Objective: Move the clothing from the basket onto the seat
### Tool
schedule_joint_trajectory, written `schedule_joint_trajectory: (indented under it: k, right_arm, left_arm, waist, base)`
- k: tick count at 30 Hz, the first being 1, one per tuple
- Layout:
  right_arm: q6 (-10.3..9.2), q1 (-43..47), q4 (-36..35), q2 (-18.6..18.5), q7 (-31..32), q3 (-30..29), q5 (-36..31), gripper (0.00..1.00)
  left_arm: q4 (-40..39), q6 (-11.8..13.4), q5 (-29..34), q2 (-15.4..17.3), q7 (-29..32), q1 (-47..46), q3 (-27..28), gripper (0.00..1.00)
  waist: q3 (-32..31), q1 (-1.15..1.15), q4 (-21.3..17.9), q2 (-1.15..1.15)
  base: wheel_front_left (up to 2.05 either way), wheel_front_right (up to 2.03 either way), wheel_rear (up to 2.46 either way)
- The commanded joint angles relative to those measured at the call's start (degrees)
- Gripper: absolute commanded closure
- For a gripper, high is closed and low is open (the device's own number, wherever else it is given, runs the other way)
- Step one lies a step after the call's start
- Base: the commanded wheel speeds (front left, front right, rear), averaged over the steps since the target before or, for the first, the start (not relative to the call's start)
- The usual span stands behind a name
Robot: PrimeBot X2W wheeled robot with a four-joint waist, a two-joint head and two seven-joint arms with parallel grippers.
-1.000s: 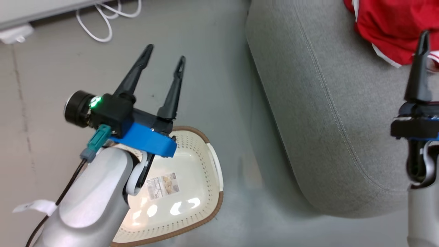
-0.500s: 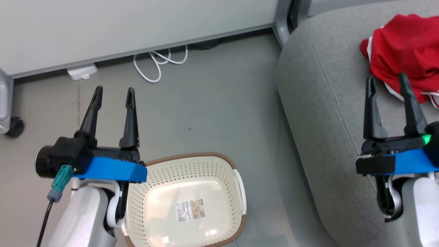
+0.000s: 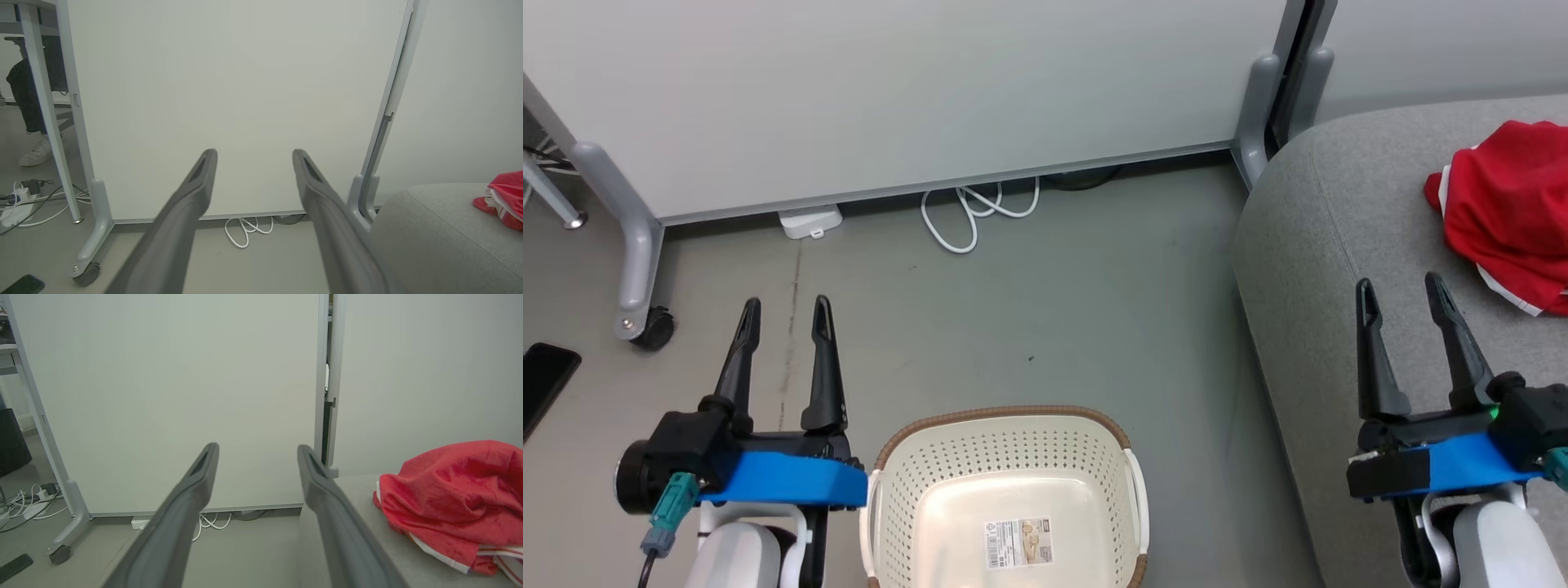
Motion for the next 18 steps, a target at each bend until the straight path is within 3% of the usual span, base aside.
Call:
schedule_joint_trajectory:
  k: [1, 18]
  right_arm:
    - [0.03, 1.16, 0.20, 0.19, -0.22, -0.04, 0.26, 0.00]
    - [0.03, 5.73, 2.30, 0.42, -0.22, 1.25, 3.79, 0.00]
  left_arm:
    - [0.27, -0.22, 0.40, -0.26, -0.14, 0.66, 0.50, 0.00]
    - [1.73, -2.13, 3.30, -3.28, -0.14, 6.13, 6.72, 0.00]
  waist:
    - [-0.64, 0.01, 0.62, 0.00]
    - [-4.29, 0.01, 2.46, 0.00]
  base:
    - [0.00, 0.00, 0.00]
    - [0.00, 0.00, 0.00]
